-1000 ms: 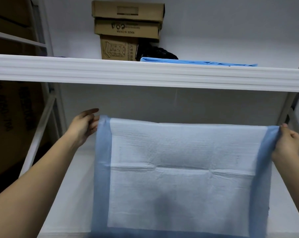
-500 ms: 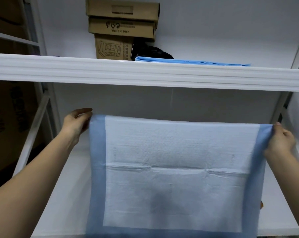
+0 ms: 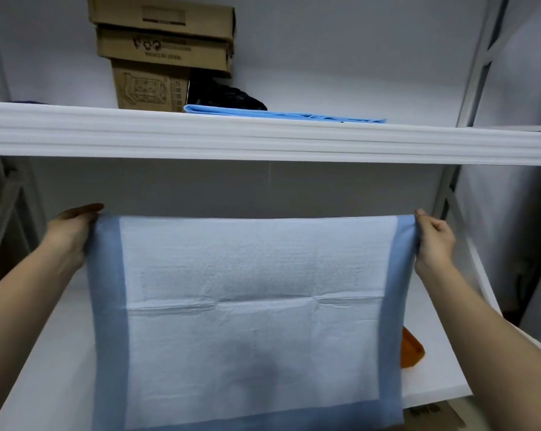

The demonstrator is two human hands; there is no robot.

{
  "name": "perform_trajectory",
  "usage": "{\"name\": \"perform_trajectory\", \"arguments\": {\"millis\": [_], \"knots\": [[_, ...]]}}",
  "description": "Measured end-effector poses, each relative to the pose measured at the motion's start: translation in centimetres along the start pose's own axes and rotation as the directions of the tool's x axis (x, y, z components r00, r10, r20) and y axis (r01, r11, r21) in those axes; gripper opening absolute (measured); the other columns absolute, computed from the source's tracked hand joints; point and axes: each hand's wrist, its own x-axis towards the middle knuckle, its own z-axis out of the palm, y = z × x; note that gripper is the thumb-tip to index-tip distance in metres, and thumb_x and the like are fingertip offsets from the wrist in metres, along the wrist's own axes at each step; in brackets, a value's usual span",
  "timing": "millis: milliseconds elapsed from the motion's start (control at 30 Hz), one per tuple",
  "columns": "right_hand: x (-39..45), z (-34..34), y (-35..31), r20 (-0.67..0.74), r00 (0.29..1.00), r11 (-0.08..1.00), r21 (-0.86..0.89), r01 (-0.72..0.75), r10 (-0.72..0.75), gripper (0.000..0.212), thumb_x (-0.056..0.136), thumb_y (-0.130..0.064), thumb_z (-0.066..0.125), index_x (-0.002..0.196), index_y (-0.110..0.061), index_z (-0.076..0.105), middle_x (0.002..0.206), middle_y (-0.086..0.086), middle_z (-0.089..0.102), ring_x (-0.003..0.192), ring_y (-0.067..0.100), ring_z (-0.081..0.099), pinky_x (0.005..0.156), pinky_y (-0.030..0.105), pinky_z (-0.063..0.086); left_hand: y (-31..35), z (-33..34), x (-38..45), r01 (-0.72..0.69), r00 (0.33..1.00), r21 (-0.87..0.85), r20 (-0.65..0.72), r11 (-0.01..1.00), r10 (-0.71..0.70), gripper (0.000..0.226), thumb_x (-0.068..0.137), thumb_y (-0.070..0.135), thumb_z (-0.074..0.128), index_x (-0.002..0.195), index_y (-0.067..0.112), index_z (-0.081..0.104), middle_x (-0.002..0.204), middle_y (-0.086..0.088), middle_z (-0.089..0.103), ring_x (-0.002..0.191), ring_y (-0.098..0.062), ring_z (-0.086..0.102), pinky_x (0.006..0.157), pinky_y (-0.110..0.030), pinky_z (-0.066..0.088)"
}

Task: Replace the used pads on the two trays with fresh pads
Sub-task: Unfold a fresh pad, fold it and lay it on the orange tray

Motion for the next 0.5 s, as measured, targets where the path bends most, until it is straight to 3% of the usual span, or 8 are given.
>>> {"name": "perform_trajectory", "arguments": {"millis": [67,167,333,367,400,433,467,500], "knots": [[-0.1,0.0,0.0,-0.004,1.000,1.000,0.018,0.010,-0.010,0.015,0.083,-0.026,0.071,0.077,-0.025,0.057,0.081,-0.006,0.059,0.076,0.007,0.055,0.077,0.024,0.047,0.3,0.1,-0.1,0.004,1.000,-0.029,-0.015,1.000,-0.005,0.022,0.092,0.010,0.056,0.074,0.023,0.058,0.076,0.008,0.061,0.070,-0.003,0.055,0.072,-0.017,0.050],[-0.1,0.0,-0.2,-0.007,1.000,0.998,0.060,0.017,-0.016,0.018,0.083,-0.019,0.071,0.080,-0.026,0.055,0.080,-0.008,0.059,0.072,0.004,0.055,0.073,0.020,0.046,0.6,0.0,0.2,0.013,1.000,-0.054,-0.004,0.998,-0.013,0.018,0.090,0.013,0.059,0.075,0.023,0.059,0.054,0.015,0.066,0.064,-0.001,0.058,0.056,-0.012,0.050],[0.0,-0.3,-0.3,-0.068,0.995,0.974,-0.219,0.056,-0.072,0.009,0.088,-0.020,0.063,0.087,-0.025,0.055,0.087,-0.003,0.061,0.090,0.018,0.060,0.093,0.036,0.044,1.3,0.8,0.4,0.014,0.999,-0.098,0.041,0.995,-0.010,0.017,0.091,0.013,0.057,0.077,0.022,0.058,0.049,0.016,0.064,0.049,0.002,0.061,0.050,-0.010,0.050],[-0.6,-0.1,-0.3,-0.100,0.983,0.917,-0.387,0.101,-0.151,0.006,0.091,-0.023,0.058,0.096,-0.021,0.056,0.097,0.003,0.063,0.099,0.024,0.060,0.096,0.039,0.041,1.4,1.1,0.4,0.026,0.998,-0.106,0.053,0.994,-0.020,0.017,0.091,0.014,0.058,0.077,0.022,0.059,0.049,0.015,0.064,0.047,0.002,0.061,0.049,-0.010,0.049],[-1.6,0.2,-0.4,-0.087,0.947,0.789,-0.579,0.205,-0.309,0.018,0.092,-0.028,0.053,0.107,-0.017,0.057,0.107,0.008,0.062,0.108,0.030,0.056,0.098,0.041,0.037,1.4,1.4,0.4,0.043,0.997,-0.108,0.065,0.993,-0.037,0.017,0.091,0.015,0.058,0.075,0.021,0.061,0.050,0.014,0.064,0.047,0.001,0.061,0.049,-0.011,0.050],[-3.1,0.8,-0.3,0.055,0.871,0.605,-0.697,0.383,-0.488,0.031,0.092,-0.035,0.049,0.114,-0.014,0.057,0.115,0.012,0.060,0.112,0.033,0.053,0.097,0.041,0.034,1.4,1.7,0.4,0.056,0.996,-0.104,0.077,0.993,-0.048,0.020,0.090,0.015,0.059,0.071,0.020,0.065,0.051,0.013,0.065,0.049,0.000,0.062,0.049,-0.012,0.050],[-5.0,1.8,-0.3,0.305,0.741,0.405,-0.683,0.608,-0.598,0.043,0.089,-0.043,0.047,0.118,-0.012,0.057,0.119,0.013,0.060,0.113,0.032,0.053,0.097,0.039,0.033,1.4,2.1,0.4,0.060,0.995,-0.095,0.089,0.994,-0.051,0.028,0.090,0.015,0.059,0.064,0.020,0.069,0.052,0.013,0.066,0.053,-0.002,0.062,0.051,-0.013,0.051],[-6.6,3.0,-0.1,0.580,0.594,0.230,-0.580,0.782,-0.557,0.055,0.085,-0.052,0.045,0.121,-0.013,0.058,0.121,0.011,0.061,0.114,0.030,0.054,0.097,0.037,0.032,1.4,2.6,0.4,0.052,0.994,-0.084,0.097,0.995,-0.044,0.037,0.091,0.013,0.058,0.057,0.021,0.072,0.052,0.013,0.066,0.058,-0.004,0.062,0.055,-0.014,0.052]]}}
